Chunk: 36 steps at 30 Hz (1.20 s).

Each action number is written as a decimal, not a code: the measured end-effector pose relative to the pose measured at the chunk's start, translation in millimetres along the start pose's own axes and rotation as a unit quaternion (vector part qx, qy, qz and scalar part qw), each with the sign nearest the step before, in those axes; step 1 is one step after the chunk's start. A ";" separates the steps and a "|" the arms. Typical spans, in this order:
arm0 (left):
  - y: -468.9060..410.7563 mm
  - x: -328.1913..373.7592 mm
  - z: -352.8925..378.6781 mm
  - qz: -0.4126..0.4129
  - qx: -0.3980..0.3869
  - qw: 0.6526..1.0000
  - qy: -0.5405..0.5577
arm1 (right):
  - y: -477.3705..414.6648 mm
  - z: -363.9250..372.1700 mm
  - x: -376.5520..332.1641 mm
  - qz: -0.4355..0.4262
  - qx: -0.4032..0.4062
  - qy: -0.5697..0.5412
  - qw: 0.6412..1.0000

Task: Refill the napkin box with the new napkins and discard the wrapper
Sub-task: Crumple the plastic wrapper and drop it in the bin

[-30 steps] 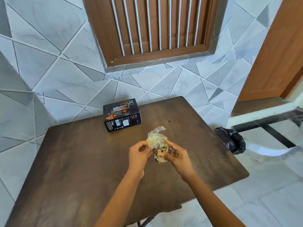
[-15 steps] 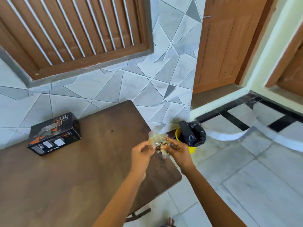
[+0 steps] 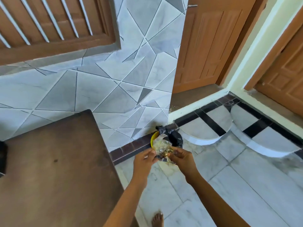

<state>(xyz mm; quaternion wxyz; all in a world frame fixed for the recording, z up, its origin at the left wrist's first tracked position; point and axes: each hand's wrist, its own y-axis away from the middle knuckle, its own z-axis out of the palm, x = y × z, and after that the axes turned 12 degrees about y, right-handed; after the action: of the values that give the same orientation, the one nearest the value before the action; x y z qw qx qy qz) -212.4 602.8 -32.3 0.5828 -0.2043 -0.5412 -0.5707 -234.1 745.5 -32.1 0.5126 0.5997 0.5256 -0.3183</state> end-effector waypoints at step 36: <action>-527.2 -338.4 141.6 -0.301 0.222 0.926 0.061 | -525.8 -37.2 331.3 0.261 -0.039 0.163 0.951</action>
<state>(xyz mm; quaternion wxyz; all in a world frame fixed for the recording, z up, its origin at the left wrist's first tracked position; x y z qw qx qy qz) -655.7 734.5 -477.9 0.4457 0.1375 -0.6536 -0.5961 -661.9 840.5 -474.3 0.5080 0.7392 0.4393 -0.0506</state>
